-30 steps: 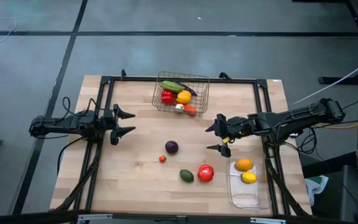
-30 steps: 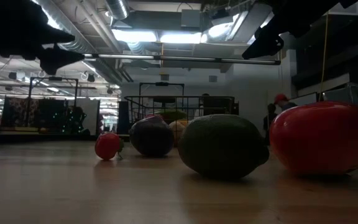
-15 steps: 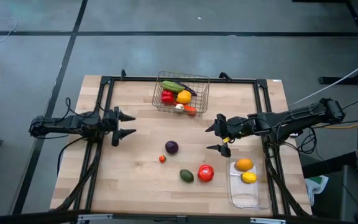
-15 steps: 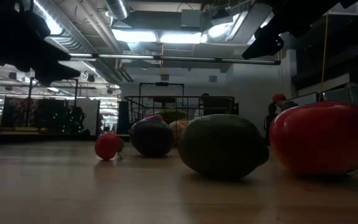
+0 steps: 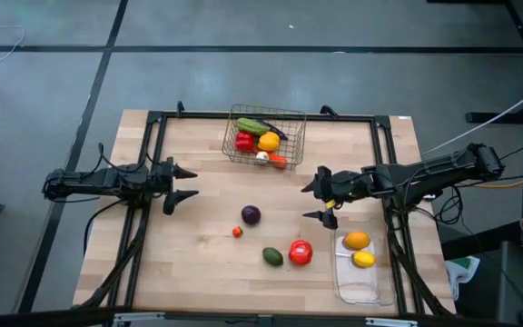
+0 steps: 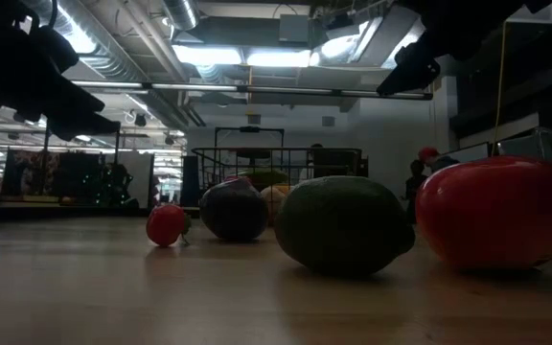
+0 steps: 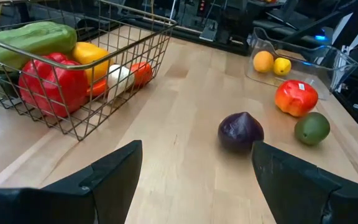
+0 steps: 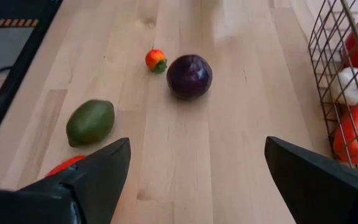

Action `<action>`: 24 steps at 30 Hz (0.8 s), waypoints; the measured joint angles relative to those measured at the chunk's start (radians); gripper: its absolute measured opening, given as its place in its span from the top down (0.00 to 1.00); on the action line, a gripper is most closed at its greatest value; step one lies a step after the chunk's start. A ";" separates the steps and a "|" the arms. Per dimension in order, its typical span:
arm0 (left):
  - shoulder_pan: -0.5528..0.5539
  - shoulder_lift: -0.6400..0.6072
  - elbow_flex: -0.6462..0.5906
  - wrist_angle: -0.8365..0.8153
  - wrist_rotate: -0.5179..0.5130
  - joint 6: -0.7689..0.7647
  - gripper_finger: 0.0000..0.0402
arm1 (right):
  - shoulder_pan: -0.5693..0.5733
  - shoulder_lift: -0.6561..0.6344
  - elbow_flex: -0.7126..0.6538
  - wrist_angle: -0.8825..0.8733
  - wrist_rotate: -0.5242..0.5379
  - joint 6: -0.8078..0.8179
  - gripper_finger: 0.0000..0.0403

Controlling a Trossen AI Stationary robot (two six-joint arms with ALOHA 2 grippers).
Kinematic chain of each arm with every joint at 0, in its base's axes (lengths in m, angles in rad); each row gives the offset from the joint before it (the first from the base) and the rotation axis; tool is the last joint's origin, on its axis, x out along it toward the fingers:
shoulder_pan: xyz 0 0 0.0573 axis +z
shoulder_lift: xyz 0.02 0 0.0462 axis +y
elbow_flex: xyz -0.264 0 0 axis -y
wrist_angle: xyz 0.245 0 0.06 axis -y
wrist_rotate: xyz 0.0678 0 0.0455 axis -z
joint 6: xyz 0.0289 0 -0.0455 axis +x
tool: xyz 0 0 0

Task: Sort produce into baskets
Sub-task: Put the red tomato into the transparent bin

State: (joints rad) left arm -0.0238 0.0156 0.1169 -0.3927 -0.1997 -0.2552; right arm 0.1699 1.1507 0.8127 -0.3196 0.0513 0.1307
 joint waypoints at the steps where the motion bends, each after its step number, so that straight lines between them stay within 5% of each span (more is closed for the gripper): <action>1: 0.000 0.000 0.000 0.000 0.000 0.000 0.26 | 0.000 0.000 0.000 -0.009 0.000 0.000 0.09; 17: 0.000 0.000 0.000 -0.001 0.000 0.000 0.25 | 0.002 0.000 0.000 0.064 -0.033 0.177 0.01; 24: 0.000 0.000 0.000 -0.002 0.000 0.001 0.25 | 0.121 0.000 0.000 0.105 0.017 0.245 0.01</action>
State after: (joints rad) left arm -0.0238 0.0157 0.1172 -0.3946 -0.1997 -0.2546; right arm 0.2905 1.1507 0.8127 -0.2144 0.0681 0.3756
